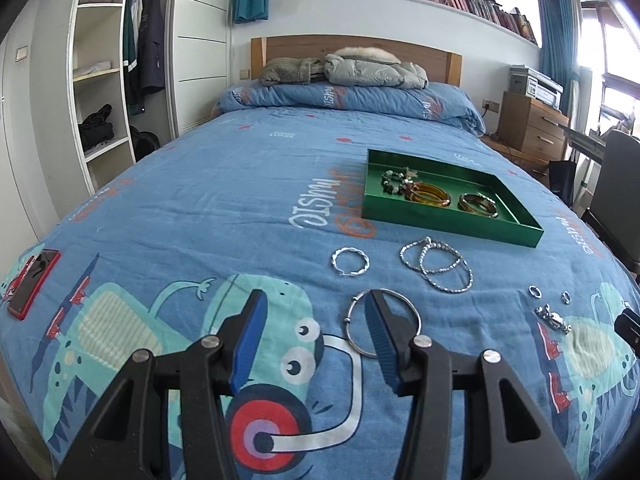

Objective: Organize jewelry
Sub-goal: 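Grasp the silver bangle with the left tool while the right tool grasps the silver watch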

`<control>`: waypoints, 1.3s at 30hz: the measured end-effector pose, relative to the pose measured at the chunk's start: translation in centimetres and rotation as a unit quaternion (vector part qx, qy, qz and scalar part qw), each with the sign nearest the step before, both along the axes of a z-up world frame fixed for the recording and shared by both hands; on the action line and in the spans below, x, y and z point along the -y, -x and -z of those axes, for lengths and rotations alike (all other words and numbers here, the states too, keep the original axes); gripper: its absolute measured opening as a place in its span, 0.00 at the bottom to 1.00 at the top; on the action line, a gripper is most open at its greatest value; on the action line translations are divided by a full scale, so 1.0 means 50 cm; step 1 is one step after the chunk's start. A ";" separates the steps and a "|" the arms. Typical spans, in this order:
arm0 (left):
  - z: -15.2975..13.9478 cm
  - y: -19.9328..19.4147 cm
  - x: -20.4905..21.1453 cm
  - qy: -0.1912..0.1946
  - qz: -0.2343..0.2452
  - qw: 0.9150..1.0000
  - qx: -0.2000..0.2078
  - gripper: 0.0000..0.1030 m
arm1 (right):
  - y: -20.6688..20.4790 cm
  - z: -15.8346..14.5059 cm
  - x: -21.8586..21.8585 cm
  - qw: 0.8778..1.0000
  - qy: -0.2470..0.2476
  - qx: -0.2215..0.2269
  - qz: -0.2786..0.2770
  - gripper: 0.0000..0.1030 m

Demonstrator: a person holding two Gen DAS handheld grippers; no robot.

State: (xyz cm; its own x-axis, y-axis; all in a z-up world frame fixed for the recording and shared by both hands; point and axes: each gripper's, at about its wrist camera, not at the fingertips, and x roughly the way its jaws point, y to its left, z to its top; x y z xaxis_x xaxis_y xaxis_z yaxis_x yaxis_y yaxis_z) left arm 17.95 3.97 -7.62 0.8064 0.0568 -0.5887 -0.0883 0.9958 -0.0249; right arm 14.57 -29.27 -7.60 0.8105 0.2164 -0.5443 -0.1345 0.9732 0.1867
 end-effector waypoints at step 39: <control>0.107 -0.125 0.084 -0.022 0.127 0.985 -0.111 0.05 | -0.158 0.101 -0.077 0.987 0.079 -0.100 -0.101 0.23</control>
State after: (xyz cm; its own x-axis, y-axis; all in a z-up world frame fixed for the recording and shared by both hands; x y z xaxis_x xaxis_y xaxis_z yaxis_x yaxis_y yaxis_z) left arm 24.18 -0.21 -12.97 0.6500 -0.1001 -0.7533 0.1650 0.9862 0.0113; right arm 22.48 -25.43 -12.62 0.6323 0.2619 -0.7291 -0.3049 0.9493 0.0766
